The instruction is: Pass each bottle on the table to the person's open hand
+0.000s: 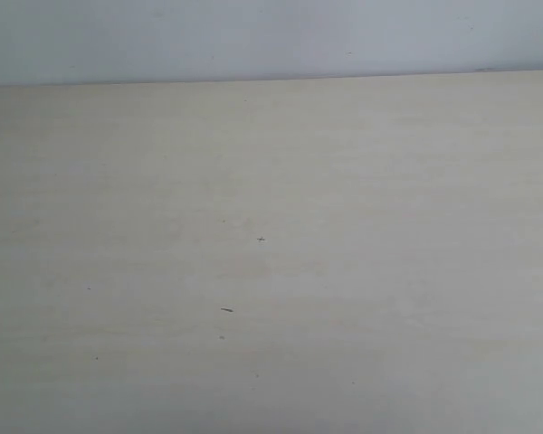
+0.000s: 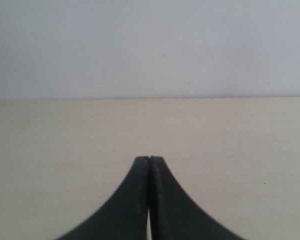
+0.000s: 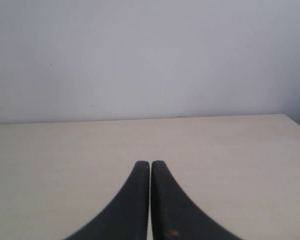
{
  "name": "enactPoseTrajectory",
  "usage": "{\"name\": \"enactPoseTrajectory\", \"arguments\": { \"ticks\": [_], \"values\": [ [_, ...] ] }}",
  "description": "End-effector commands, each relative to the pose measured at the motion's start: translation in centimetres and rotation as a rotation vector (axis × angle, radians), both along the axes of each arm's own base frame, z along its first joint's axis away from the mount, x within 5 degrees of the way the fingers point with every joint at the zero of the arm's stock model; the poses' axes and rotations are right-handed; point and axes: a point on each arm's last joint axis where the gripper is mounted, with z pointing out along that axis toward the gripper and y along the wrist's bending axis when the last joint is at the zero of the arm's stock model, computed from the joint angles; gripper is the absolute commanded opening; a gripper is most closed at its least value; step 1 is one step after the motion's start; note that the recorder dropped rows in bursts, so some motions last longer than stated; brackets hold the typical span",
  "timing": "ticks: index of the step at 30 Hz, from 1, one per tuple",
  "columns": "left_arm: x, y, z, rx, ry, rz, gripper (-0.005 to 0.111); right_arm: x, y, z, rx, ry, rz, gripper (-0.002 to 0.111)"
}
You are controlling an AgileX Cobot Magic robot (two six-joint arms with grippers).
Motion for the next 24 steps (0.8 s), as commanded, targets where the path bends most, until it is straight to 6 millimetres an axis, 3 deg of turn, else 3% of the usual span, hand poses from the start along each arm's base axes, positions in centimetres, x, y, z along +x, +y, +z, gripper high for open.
{"name": "enactPoseTrajectory", "arguments": {
  "ticks": [1,24],
  "values": [
    [-0.03,0.09,0.27,-0.009,-0.025,0.015,0.000,-0.03,-0.03,-0.09,-0.005,-0.004,-0.005,0.001],
    [-0.04,0.07,0.24,-0.024,-0.019,0.015,0.000,-0.05,-0.02,-0.31,-0.001,0.020,-0.004,0.001]
  ]
}}
